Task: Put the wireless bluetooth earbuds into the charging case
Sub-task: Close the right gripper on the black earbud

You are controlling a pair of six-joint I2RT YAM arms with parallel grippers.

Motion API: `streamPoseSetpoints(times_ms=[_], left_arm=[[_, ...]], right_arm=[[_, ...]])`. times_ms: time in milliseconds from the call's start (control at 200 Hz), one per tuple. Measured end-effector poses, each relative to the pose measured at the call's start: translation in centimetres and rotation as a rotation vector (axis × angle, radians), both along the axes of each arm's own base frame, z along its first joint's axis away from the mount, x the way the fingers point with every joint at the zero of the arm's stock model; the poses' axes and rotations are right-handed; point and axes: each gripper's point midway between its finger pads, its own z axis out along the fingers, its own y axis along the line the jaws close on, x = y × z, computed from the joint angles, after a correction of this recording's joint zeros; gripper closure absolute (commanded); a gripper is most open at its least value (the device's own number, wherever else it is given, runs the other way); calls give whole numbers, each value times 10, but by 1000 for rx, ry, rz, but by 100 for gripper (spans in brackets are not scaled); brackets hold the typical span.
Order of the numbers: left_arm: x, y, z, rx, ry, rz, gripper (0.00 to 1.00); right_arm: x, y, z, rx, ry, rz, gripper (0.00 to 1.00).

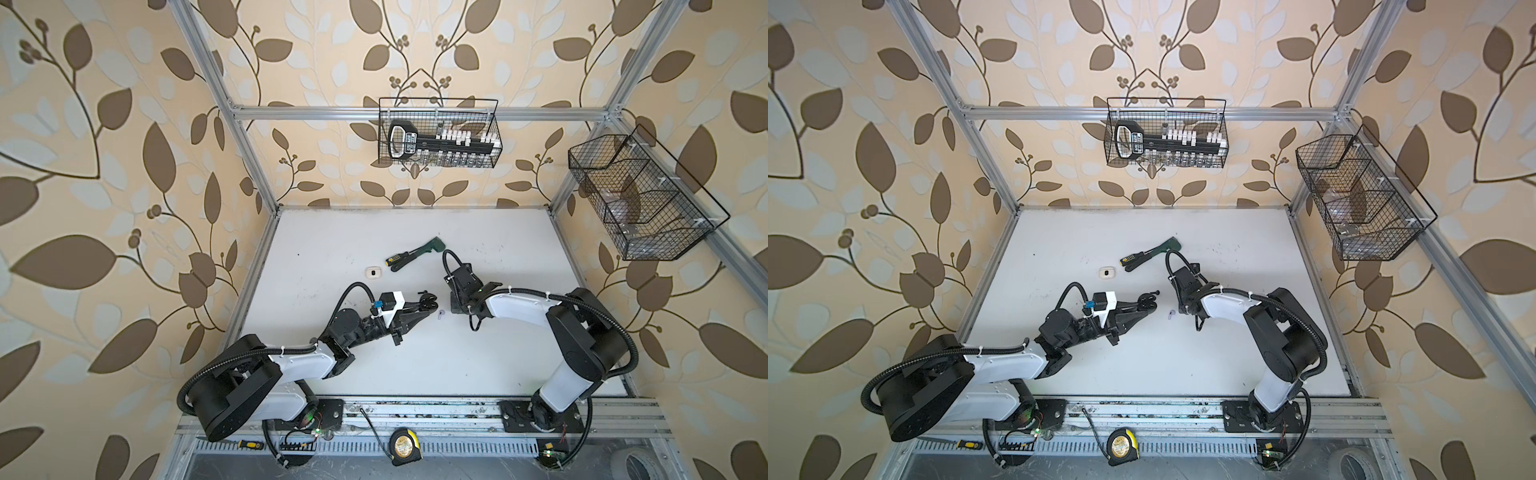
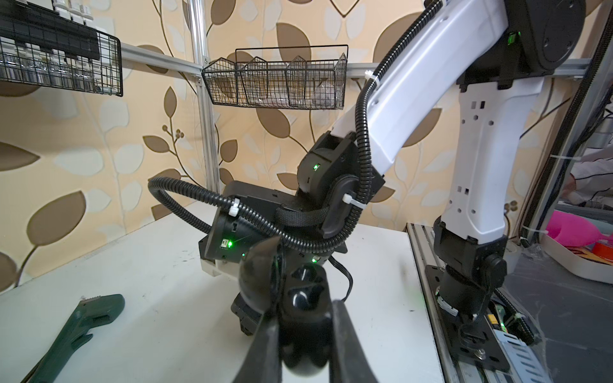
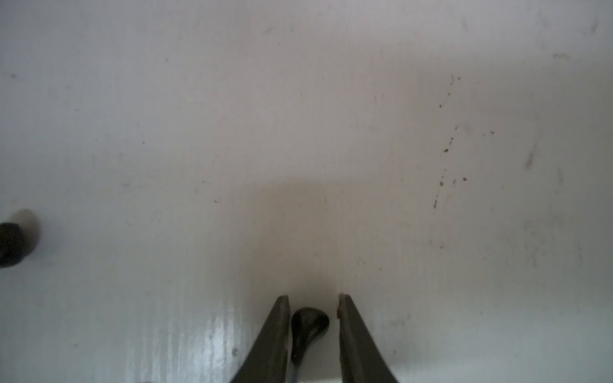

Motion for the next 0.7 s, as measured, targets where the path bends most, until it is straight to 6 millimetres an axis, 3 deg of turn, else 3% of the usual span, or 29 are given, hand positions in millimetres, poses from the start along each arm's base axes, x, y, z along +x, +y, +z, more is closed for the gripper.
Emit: streamPoseSetpoints(times_ms=[700], left_arm=[[0,0,-2,6,3,0,100]], right_arm=[[0,1,-1,56,9,-1,76]])
